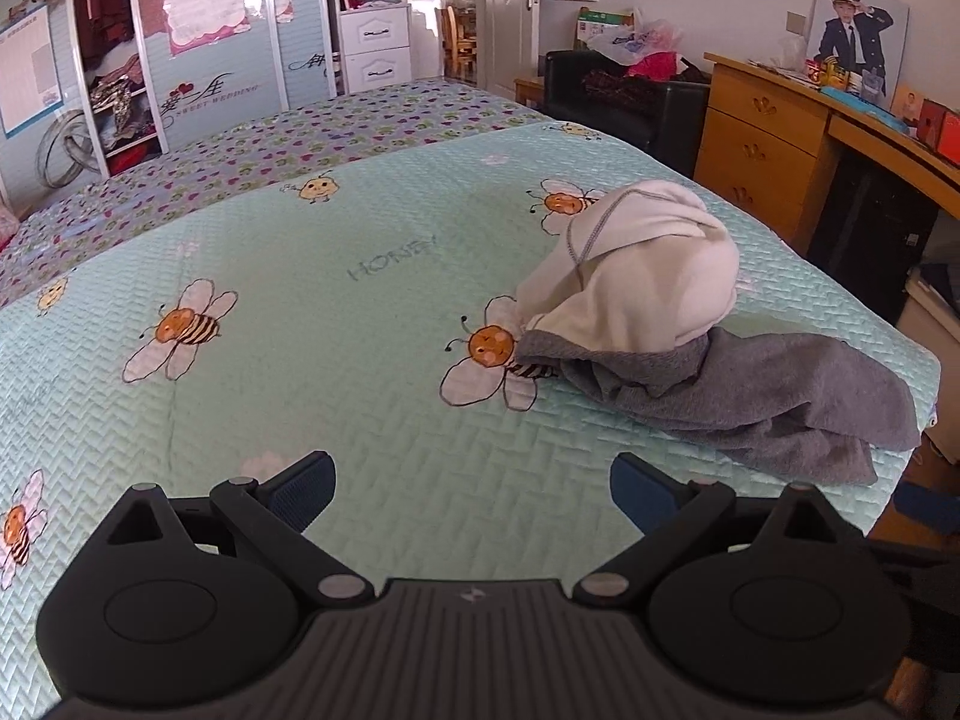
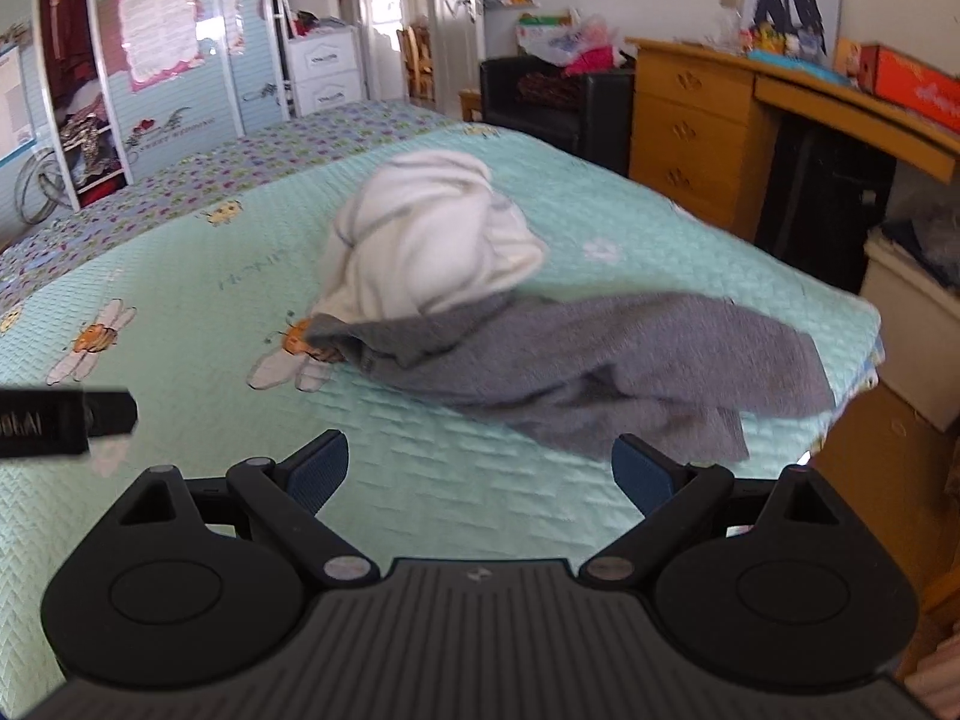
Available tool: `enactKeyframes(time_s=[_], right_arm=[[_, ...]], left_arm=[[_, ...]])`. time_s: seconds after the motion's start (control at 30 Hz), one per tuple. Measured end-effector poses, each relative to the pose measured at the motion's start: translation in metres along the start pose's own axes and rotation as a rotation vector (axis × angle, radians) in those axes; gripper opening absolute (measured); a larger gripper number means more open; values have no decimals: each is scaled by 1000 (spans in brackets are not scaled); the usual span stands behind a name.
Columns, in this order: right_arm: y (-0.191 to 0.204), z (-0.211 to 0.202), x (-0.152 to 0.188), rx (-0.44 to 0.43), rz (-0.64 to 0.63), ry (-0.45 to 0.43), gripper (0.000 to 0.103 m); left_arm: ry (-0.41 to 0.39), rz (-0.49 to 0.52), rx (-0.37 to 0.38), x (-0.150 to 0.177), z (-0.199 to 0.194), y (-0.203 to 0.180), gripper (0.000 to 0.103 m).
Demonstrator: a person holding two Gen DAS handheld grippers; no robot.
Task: Fold clothes
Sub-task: 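Move both tools toward the cream and grey garments on the bed, then grasp the cream fleece with the left gripper and lift it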
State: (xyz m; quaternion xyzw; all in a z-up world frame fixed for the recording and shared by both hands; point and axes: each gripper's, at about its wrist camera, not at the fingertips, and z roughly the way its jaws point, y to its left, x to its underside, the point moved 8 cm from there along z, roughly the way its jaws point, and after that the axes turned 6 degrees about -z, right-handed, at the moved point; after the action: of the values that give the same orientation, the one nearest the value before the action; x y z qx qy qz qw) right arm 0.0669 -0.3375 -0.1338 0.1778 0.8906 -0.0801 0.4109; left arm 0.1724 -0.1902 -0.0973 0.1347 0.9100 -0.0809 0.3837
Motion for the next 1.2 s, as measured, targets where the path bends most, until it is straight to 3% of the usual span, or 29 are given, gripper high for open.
enactKeyframes(time_s=[0.27,0.4,0.57,0.63,0.73,0.83,0.87,0.9,1.0,1.13,1.2], right_arm=[[-54,24,13,22,125,33,95],[-73,39,21,33,157,61,95],[-95,60,34,54,194,104,95],[-102,68,39,62,210,128,95],[-106,74,44,59,224,145,95],[-105,72,42,47,227,129,95],[-104,70,41,42,228,120,95],[-103,68,39,38,228,110,95],[-106,60,23,12,266,28,95],[-115,48,-8,-46,348,-113,95],[-113,43,-30,-51,333,-154,95]], left_arm=[[-12,56,111,-46,76,-64,100],[10,125,81,-60,132,-93,98],[85,233,62,-48,196,-115,103],[128,217,88,-38,211,-115,103],[163,111,124,-31,214,-104,103],[183,86,144,-28,207,-98,101],[182,90,157,-28,202,-101,86],[179,97,171,-30,197,-104,63],[154,126,175,-36,182,-117,50],[124,108,159,-39,174,-117,59],[114,115,125,-39,167,-113,70]])
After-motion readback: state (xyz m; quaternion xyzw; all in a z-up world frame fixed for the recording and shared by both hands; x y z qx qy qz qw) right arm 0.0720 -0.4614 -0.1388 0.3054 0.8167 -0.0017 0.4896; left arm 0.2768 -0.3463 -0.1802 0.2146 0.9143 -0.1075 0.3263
